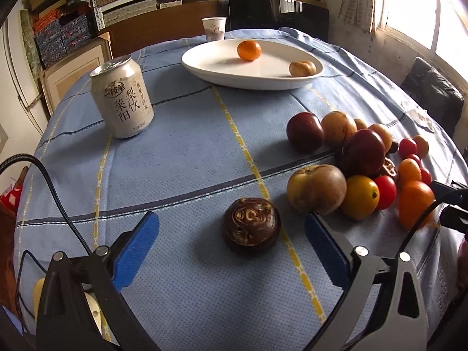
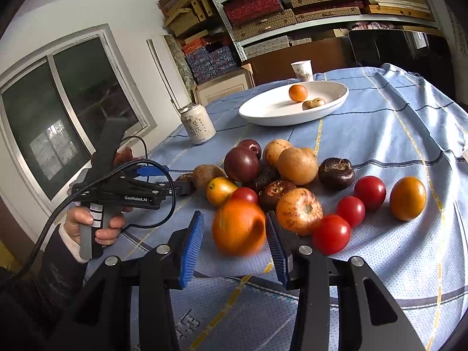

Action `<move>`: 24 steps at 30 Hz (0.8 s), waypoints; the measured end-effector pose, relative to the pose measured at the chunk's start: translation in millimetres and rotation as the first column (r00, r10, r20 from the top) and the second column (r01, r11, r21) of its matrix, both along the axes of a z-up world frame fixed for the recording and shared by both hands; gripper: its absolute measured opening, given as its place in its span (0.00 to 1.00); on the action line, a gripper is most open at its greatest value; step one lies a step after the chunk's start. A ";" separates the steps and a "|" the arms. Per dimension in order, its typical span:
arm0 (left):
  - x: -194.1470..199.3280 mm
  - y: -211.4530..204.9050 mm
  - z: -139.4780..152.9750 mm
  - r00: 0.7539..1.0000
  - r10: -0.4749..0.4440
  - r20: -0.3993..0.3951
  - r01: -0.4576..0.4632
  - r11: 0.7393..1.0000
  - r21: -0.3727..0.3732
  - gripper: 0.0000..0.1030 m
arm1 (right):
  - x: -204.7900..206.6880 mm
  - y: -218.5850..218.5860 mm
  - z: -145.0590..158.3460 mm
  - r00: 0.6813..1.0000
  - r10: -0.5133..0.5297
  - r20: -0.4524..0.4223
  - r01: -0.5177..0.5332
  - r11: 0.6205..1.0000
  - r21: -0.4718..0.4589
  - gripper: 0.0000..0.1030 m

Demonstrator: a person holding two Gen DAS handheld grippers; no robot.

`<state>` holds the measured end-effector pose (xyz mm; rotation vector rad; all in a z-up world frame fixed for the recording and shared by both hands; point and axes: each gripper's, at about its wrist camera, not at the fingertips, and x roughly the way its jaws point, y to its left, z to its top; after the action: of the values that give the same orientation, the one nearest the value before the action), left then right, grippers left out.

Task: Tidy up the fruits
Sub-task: 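Return both tools to the fruit cluster and approach the brown round fruit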

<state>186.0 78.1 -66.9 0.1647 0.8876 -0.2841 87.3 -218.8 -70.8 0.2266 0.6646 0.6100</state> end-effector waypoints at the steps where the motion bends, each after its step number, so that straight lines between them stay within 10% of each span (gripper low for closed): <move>1: -0.8 -0.4 0.0 1.000 -0.004 -0.001 0.004 1.000 -0.002 0.95 | -0.4 0.5 0.1 1.000 -0.002 0.002 0.002 1.000 -0.003 0.43; 24: -5.8 -13.8 -9.4 0.994 -0.088 -0.057 0.089 0.996 0.018 0.95 | 33.3 29.7 -11.1 0.976 -0.073 -0.203 0.035 0.982 -0.184 0.44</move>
<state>180.2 64.3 -76.3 0.2167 0.9404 -0.3636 120.5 -189.1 -81.9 0.1412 0.9093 0.4735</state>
